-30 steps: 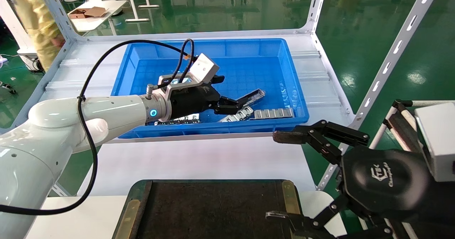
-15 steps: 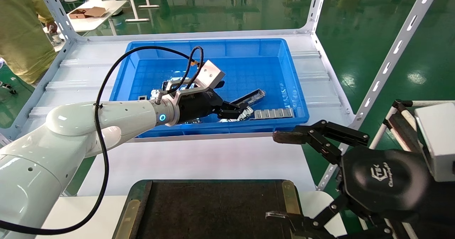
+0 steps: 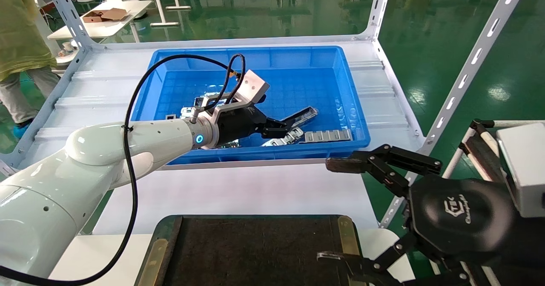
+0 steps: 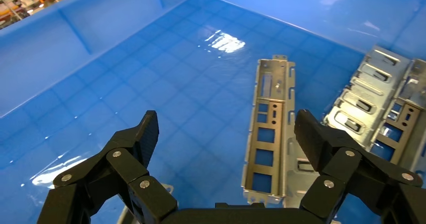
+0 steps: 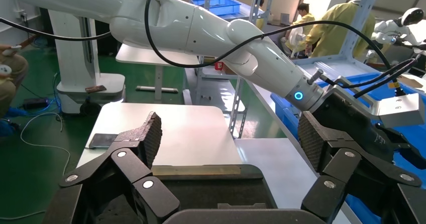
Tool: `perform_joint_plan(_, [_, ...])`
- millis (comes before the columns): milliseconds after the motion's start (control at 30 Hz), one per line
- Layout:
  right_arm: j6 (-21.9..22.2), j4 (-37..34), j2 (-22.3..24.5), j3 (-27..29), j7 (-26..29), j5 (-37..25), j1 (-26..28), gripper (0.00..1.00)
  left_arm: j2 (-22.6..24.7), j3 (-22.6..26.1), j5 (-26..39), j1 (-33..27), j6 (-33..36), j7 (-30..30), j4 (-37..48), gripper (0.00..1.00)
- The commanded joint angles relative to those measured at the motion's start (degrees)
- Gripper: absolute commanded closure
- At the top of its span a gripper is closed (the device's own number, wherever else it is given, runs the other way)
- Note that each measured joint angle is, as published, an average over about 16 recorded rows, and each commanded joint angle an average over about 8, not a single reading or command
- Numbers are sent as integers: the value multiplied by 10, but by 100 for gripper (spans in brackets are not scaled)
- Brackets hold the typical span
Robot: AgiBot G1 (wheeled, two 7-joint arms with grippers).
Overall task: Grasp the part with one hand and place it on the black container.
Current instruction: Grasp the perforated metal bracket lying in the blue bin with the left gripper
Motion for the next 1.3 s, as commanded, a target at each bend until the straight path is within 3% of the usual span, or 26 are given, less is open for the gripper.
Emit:
perform_joint_plan(33, [0, 0, 0, 0, 0, 0, 0, 100, 0, 11, -7, -1, -7, -6, -1, 100])
perform_joint_plan(633, [0, 0, 0, 0, 0, 0, 0, 100, -3, 76, -61, -4, -31, -23, 2, 100])
perform_joint_plan(1300, [0, 0, 0, -1, 0, 0, 0, 100, -4, 112, -106, -4, -39, -13, 14, 100])
